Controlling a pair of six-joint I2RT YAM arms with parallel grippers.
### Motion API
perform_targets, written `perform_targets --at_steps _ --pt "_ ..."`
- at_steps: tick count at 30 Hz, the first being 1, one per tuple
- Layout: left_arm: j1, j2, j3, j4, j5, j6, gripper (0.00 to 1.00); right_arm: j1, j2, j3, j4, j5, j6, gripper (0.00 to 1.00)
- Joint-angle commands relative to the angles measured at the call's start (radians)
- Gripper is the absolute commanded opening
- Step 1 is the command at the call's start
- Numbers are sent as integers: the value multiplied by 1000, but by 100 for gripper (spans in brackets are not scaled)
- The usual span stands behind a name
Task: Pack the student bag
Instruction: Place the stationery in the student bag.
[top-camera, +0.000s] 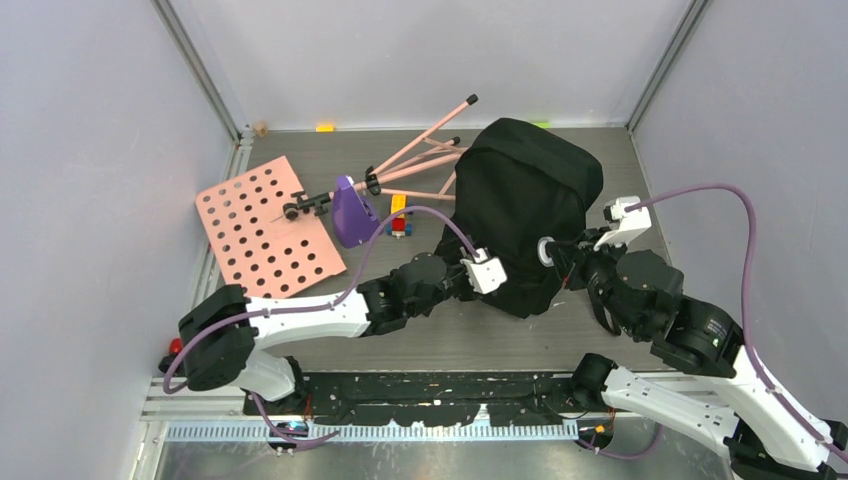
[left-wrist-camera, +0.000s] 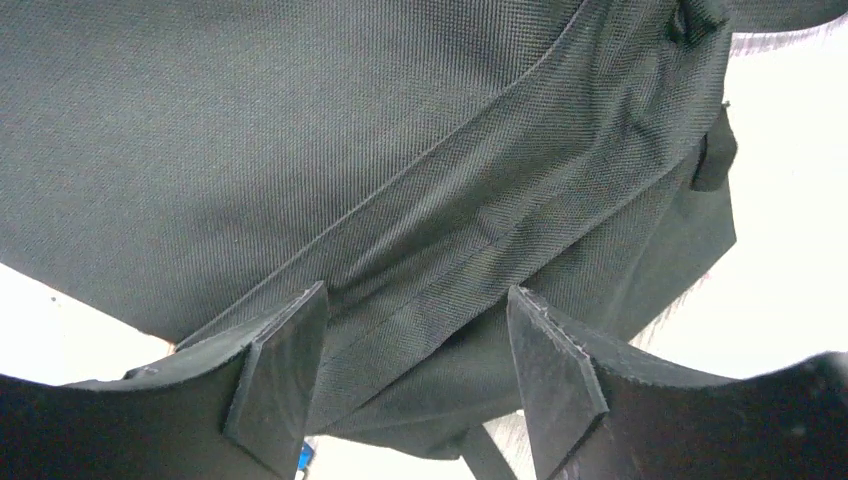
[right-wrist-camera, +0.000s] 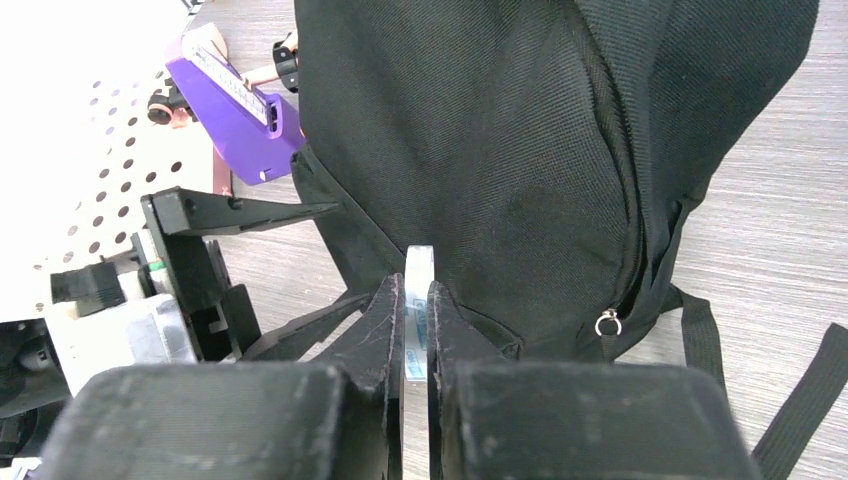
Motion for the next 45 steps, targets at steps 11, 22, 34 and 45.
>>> perform_targets --at_steps 11,22,34,45 --pt "13 77 25 92 76 41 62 1 -39 4 17 15 -53 0" --pt "13 102 15 107 42 73 56 1 -38 12 20 19 -57 0" --pt "37 98 114 151 -32 48 0 1 -18 -104 138 -327 -285 1" --pt "192 42 192 -116 365 -152 0 0 16 -279 293 -392 -498 1"
